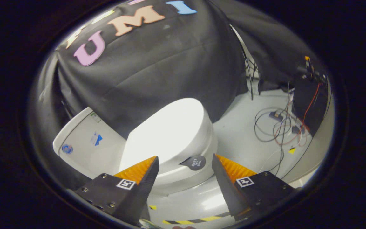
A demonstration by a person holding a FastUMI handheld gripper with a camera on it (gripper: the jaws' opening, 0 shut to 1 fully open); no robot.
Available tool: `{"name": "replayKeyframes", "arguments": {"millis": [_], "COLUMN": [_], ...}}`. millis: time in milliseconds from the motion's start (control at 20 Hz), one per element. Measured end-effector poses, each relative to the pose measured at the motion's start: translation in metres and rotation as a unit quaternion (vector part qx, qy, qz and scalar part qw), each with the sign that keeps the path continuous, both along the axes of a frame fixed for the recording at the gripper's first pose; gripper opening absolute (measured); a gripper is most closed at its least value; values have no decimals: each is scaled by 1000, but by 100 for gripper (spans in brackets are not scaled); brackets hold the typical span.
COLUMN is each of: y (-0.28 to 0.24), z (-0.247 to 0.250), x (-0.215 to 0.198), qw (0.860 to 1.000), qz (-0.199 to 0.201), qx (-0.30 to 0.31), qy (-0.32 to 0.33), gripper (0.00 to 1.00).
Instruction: Open the toilet lid.
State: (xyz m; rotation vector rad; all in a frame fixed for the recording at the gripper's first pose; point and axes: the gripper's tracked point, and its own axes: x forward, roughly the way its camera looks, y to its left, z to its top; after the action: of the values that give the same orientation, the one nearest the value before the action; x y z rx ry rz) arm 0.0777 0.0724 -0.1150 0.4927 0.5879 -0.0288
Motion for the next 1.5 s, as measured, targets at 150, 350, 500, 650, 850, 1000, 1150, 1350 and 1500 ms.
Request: {"name": "replayKeyframes", "arguments": {"millis": [150, 350, 500, 650, 850, 1000, 1150, 1350, 1500], "y": [-3, -11, -7, 4, -16, 1, 4, -1, 4], "z": [-21, -44, -53, -59, -74, -81, -75, -78, -68], "x": [17, 22, 30, 36, 31, 37, 28, 38, 40], "qw": [997, 981, 972, 970, 967, 951, 951, 961, 968], "qz": [-33, -76, -83, -67, -92, -86, -72, -57, -51], "qx": [64, 161, 200, 211, 195, 260, 267, 232, 206], "qy": [34, 80, 87, 102, 134, 144, 139, 139, 135], "gripper": [98, 98, 97, 86, 41, 13, 13, 4, 4]}}
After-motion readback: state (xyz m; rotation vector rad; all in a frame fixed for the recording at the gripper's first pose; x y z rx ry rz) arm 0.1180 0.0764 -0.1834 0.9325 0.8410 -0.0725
